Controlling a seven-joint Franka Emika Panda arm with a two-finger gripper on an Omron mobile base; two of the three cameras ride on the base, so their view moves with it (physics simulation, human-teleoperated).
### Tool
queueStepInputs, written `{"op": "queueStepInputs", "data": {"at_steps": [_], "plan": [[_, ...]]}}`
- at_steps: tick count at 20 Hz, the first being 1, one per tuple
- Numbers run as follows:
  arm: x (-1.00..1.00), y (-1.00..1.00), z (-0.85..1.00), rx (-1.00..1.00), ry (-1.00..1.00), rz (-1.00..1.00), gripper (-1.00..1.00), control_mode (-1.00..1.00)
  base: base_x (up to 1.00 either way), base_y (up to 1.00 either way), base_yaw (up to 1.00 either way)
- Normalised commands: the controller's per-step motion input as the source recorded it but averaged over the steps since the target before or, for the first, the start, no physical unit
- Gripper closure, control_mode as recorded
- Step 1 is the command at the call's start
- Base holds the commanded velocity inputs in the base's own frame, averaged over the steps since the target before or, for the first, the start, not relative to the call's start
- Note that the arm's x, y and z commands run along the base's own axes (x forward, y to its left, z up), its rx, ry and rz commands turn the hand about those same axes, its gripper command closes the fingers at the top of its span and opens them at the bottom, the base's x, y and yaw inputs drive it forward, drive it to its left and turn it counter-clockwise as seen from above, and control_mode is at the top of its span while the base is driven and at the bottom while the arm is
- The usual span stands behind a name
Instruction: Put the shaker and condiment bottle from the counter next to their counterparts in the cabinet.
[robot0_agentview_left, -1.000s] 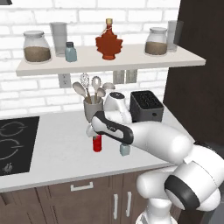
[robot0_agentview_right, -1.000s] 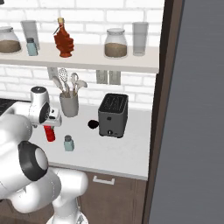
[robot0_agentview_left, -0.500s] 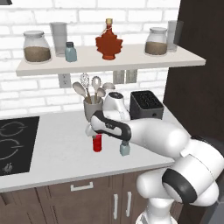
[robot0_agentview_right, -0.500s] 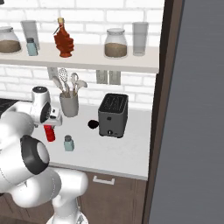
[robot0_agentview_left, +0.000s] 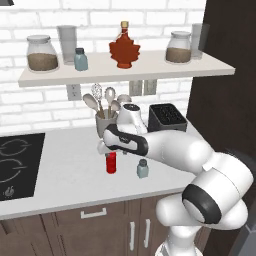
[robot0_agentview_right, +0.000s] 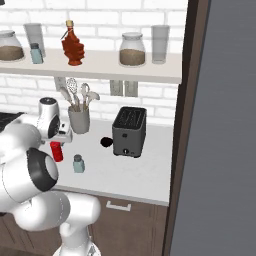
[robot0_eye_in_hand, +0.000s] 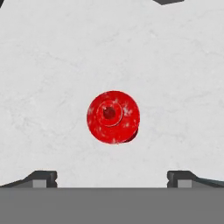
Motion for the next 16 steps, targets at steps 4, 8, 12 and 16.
{"op": "queueStepInputs", "data": {"at_steps": [4, 8, 12, 16], "plan": [[0.12, 0.0, -0.01, 0.0, 0.02, 0.0, -1.0, -1.0, 0.0, 0.0, 0.0], [0.1, 0.0, -0.05, 0.0, 0.03, 0.0, -1.0, -1.0, 0.0, 0.0, 0.0], [0.06, 0.02, -0.08, 0.0, 0.03, 0.0, -1.0, -1.0, 0.0, 0.0, 0.0], [0.02, 0.07, -0.09, 0.0, 0.03, 0.0, -1.0, -1.0, 0.0, 0.0, 0.0]]}}
